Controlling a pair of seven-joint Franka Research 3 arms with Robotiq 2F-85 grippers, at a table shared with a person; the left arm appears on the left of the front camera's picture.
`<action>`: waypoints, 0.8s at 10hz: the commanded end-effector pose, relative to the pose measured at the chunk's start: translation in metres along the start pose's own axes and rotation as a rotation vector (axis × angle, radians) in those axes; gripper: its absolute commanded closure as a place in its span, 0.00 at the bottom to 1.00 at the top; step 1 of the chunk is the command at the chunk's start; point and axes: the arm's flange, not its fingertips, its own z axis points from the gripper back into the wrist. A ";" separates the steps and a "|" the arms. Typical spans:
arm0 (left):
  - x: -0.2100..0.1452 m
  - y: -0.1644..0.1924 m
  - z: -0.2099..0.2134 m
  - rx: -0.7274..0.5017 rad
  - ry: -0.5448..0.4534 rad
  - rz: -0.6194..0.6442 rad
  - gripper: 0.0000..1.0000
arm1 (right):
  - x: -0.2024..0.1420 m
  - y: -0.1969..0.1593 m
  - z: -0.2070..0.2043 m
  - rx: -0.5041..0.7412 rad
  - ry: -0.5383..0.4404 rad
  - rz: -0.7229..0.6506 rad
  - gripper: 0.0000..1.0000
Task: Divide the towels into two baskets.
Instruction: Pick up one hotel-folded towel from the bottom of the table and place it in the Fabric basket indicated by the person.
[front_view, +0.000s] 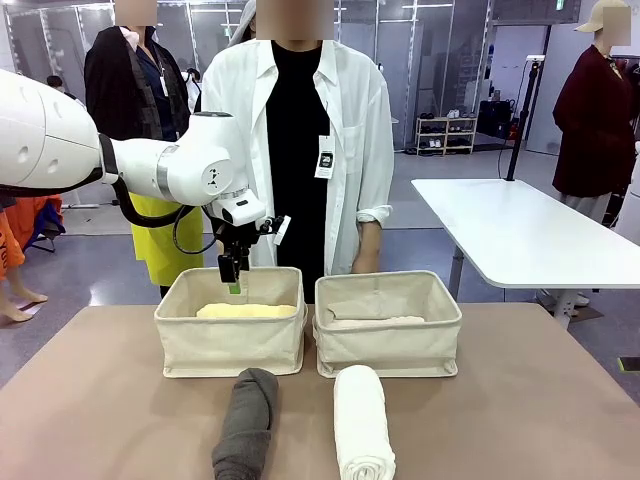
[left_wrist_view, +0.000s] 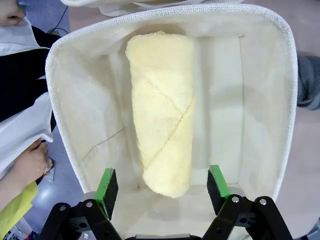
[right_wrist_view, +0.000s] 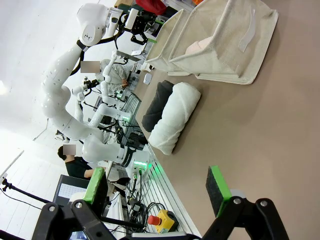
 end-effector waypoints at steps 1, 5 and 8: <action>-0.003 0.001 0.000 0.006 0.004 -0.006 0.10 | 0.000 0.002 0.000 0.004 -0.001 0.017 0.00; -0.042 -0.011 0.050 -0.070 -0.162 0.070 0.10 | 0.000 0.002 0.000 0.004 -0.001 0.017 0.00; -0.106 -0.060 0.089 -0.332 -0.446 0.197 0.10 | 0.000 0.002 0.000 0.004 -0.001 0.017 0.00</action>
